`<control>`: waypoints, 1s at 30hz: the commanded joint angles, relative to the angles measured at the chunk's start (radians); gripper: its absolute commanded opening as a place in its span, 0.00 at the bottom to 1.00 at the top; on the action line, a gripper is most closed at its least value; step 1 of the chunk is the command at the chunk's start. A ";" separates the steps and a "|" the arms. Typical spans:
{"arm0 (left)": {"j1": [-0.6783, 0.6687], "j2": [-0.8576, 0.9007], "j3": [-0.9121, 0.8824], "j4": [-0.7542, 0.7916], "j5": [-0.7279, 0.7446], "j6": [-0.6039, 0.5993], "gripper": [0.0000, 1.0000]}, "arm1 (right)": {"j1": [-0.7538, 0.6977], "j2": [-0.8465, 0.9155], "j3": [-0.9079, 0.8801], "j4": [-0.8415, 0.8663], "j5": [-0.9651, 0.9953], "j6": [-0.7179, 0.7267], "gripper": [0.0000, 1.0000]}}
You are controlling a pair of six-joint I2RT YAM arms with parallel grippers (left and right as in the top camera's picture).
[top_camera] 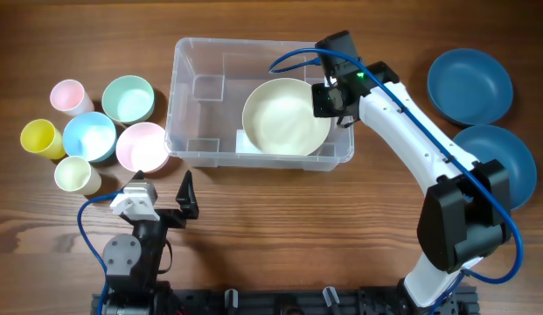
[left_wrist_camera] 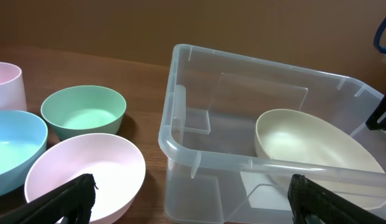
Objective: Pack container
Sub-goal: 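Move the right gripper to the lower teal plate and grasp its rim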
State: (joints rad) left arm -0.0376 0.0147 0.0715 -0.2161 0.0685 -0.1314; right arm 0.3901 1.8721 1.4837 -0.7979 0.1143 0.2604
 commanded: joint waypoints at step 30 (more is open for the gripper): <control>-0.005 -0.007 -0.007 0.006 -0.006 0.023 1.00 | -0.666 -0.439 -0.354 -0.188 0.198 0.097 1.00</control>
State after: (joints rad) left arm -0.0376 0.0147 0.0715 -0.2157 0.0685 -0.1314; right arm -0.2722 1.4002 1.1969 -1.0397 0.3222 0.4252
